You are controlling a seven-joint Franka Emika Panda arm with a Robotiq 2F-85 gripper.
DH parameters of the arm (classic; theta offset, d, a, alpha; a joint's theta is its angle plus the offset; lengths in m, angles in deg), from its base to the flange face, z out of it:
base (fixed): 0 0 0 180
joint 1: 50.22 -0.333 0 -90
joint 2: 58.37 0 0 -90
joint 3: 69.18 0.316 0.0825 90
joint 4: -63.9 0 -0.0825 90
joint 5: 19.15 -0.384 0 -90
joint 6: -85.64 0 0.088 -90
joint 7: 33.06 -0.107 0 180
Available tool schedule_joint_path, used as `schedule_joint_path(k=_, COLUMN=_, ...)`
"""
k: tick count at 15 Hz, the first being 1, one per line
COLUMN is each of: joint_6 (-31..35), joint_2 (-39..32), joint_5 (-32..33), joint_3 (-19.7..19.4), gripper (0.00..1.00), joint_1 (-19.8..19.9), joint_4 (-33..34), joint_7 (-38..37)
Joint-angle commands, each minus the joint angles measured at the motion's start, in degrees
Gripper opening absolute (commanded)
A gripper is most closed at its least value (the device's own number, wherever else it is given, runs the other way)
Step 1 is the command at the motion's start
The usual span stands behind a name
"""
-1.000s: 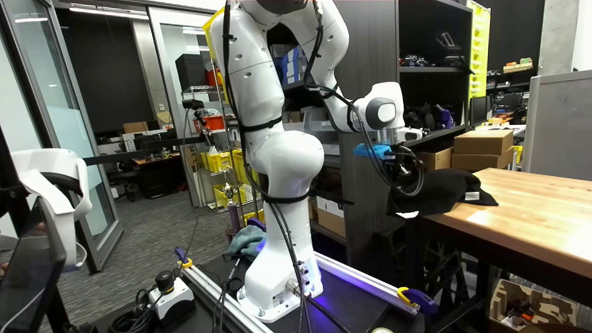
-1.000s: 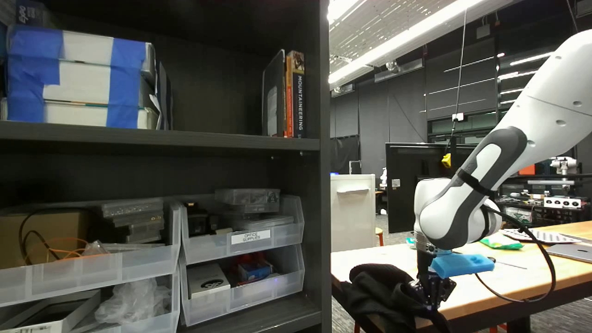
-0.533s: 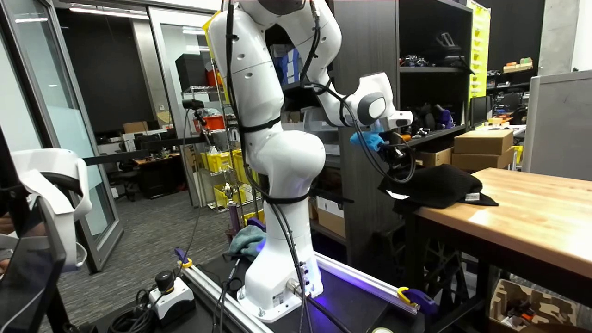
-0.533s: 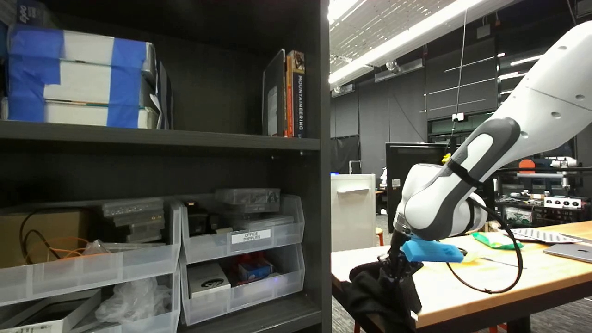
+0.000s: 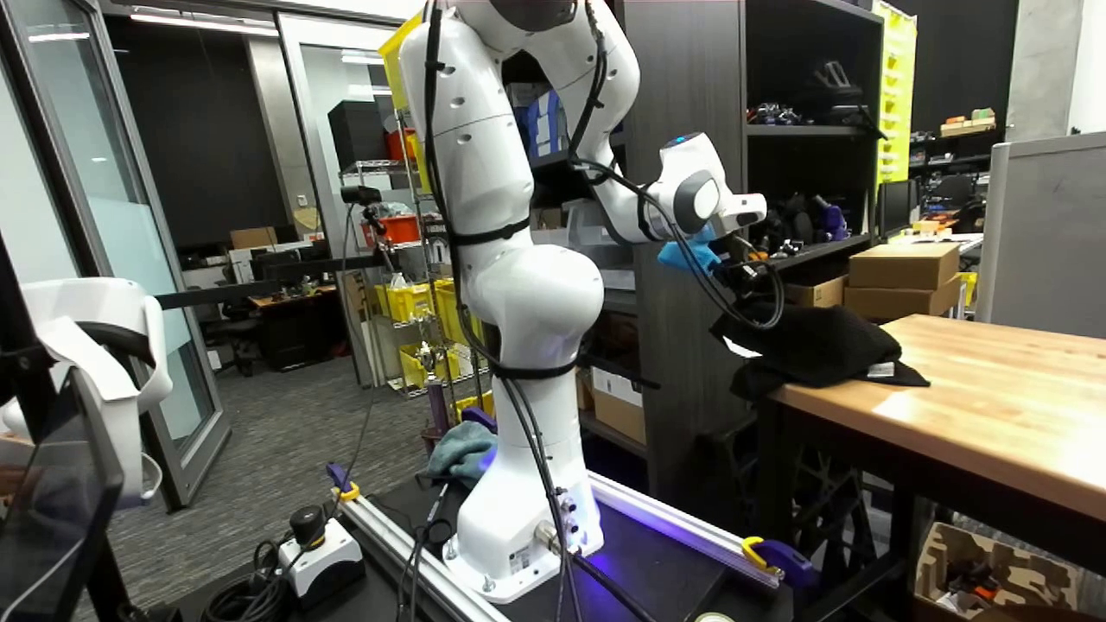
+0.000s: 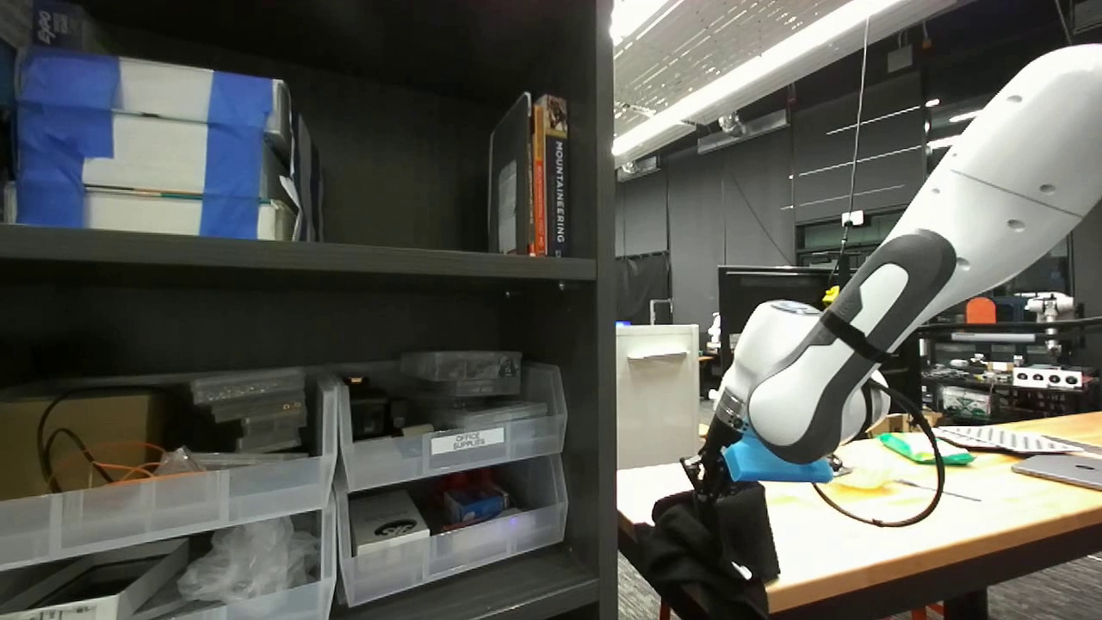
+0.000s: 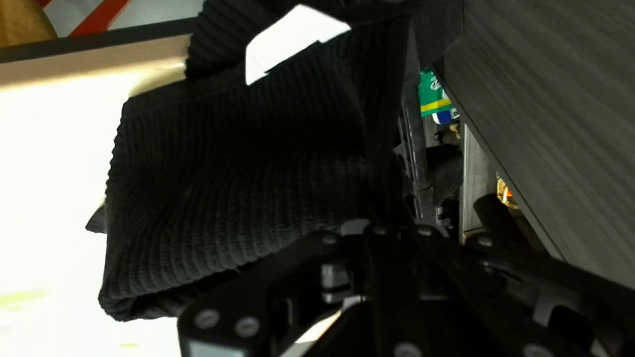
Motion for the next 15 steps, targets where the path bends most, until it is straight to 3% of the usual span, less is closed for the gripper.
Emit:
schedule_joint_path(k=1, joint_6=1.1, joint_2=-6.3, joint_5=8.4, joint_3=3.9, gripper=0.01, joint_1=9.0, joint_4=6.4, joint_7=-8.7)
schedule_joint_path(k=4, joint_6=-0.7, joint_2=-9.7, joint_5=16.9, joint_3=5.2, gripper=0.01, joint_1=14.2, joint_4=12.5, joint_7=-17.4)
schedule_joint_path(k=6, joint_6=-1.8, joint_2=-12.0, joint_5=22.9, joint_3=5.2, gripper=0.01, joint_1=15.7, joint_4=15.8, joint_7=-23.1)
schedule_joint_path(k=15, joint_6=-7.6, joint_2=-21.7, joint_5=37.5, joint_3=3.3, gripper=0.01, joint_1=12.7, joint_4=23.4, joint_7=-40.2)
